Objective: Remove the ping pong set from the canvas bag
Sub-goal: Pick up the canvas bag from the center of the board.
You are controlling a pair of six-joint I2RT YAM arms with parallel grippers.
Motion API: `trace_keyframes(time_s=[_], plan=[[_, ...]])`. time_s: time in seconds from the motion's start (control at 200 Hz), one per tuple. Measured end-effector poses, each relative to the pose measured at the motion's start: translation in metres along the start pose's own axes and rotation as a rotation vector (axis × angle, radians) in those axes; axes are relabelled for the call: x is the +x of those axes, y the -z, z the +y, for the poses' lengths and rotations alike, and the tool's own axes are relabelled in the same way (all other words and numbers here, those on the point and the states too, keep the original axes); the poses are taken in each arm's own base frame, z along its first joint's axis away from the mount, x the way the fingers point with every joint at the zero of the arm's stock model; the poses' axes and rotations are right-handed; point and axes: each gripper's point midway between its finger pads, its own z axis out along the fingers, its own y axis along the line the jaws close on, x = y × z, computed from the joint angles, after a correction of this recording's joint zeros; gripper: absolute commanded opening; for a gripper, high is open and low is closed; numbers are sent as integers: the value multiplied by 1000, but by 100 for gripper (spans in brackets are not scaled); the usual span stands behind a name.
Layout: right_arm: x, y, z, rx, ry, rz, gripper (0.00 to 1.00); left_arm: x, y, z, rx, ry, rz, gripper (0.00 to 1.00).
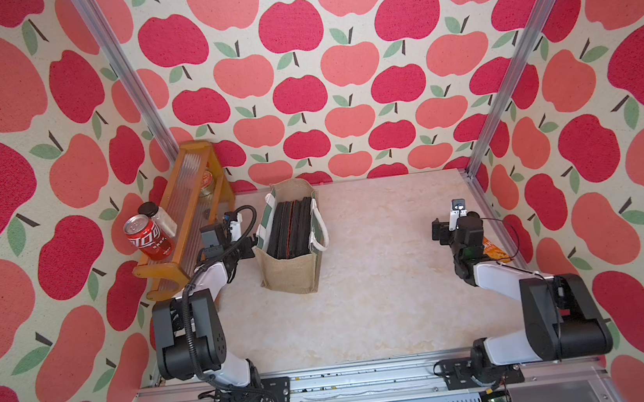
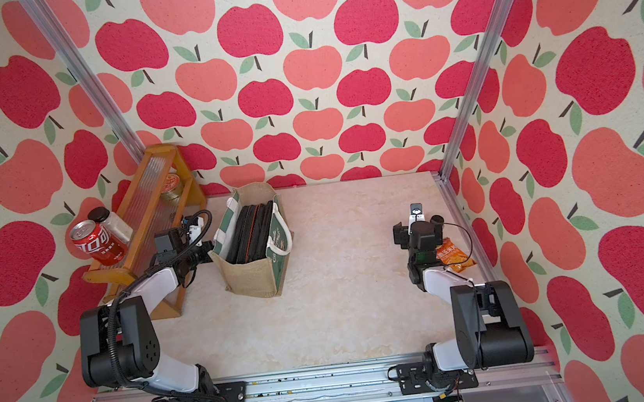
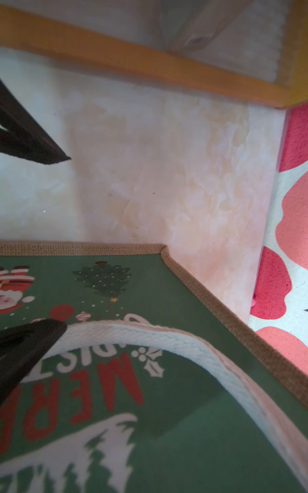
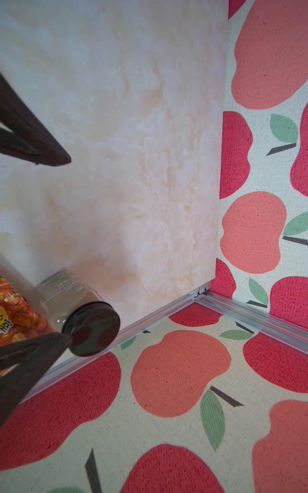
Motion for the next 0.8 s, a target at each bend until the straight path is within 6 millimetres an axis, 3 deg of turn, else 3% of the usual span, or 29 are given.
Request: trace_keyframes(time_s=[0.17, 0.28, 0.375, 0.56, 0.795], plan=[[-62, -10, -9, 61, -125, 94, 99, -11, 4, -9, 41, 33, 68, 89], [-103, -10, 9, 41, -177, 135, 99, -29, 12, -16, 57, 36, 73, 89], [-117, 5, 47, -38, -154, 164, 99, -44, 19, -20, 57, 35, 70, 88], [-134, 37, 143, -253, -78, 235, 91, -67, 31, -26, 57, 30, 68, 86], [-179, 83, 231, -492, -68, 236, 84, -86, 43, -45, 84, 9, 69, 86]])
